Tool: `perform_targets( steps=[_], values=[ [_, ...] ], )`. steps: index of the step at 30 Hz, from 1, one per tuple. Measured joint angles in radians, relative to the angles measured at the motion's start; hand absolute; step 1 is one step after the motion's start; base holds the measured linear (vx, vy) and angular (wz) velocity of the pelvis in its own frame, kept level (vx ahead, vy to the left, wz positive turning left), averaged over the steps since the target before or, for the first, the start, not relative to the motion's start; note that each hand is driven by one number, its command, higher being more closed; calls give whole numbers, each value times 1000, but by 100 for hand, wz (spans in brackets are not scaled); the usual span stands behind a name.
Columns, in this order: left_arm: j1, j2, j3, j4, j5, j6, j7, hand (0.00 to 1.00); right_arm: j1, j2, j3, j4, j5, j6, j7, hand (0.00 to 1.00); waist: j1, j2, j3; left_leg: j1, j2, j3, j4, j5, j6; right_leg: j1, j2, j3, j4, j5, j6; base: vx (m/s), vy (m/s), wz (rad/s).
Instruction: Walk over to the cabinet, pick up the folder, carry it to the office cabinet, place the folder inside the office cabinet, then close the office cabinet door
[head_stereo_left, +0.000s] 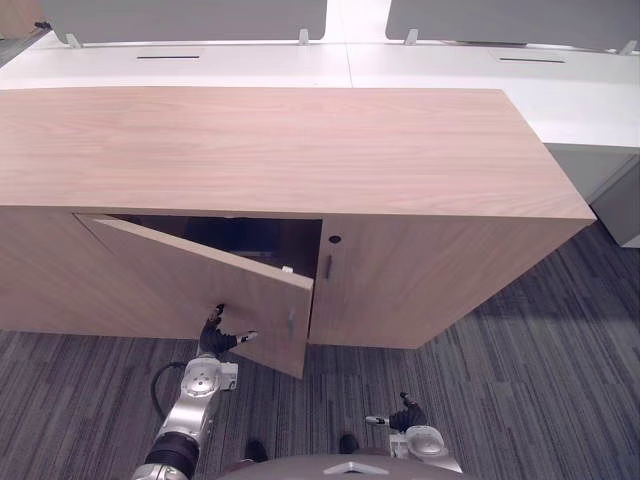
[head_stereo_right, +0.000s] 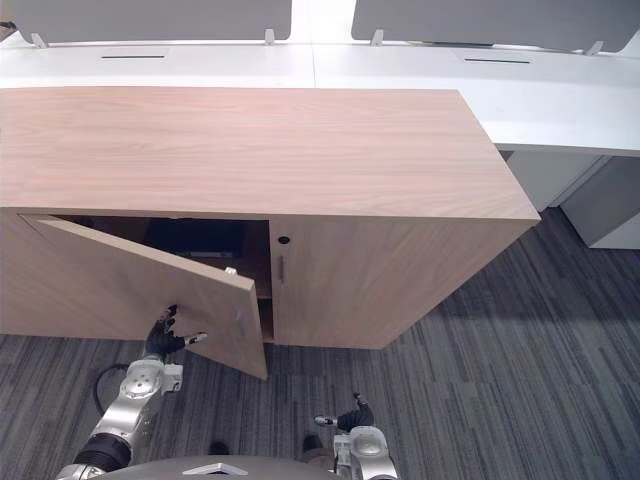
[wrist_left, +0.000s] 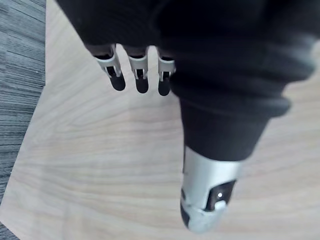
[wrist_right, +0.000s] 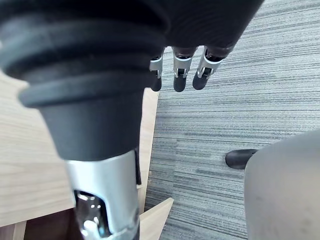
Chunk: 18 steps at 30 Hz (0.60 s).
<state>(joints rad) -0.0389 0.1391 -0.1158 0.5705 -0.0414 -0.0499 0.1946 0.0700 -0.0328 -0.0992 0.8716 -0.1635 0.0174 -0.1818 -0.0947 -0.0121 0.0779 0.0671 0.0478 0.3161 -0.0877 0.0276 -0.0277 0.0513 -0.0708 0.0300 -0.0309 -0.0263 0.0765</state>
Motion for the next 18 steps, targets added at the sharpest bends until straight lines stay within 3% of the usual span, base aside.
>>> perform_targets(
  steps=[6, 18],
  values=[
    [-37, 0, -10, 2, 8, 0, 2, 0, -11, -11, -1, 0, 0, 0, -3, 0, -23, 5, 3, -14, -2, 8, 0, 1, 1, -18, -2, 11, -1, 8, 2, -30, -7, -6],
    [-61, -2, -24, 39, 3, -2, 19, 0, -43, -23, -4, 53, 10, 0, -17, 0, -26, 10, 5, -13, -1, 2, 6, 2, 2, -15, 5, 15, -10, 12, -1, -2, -8, -1]
  ],
)
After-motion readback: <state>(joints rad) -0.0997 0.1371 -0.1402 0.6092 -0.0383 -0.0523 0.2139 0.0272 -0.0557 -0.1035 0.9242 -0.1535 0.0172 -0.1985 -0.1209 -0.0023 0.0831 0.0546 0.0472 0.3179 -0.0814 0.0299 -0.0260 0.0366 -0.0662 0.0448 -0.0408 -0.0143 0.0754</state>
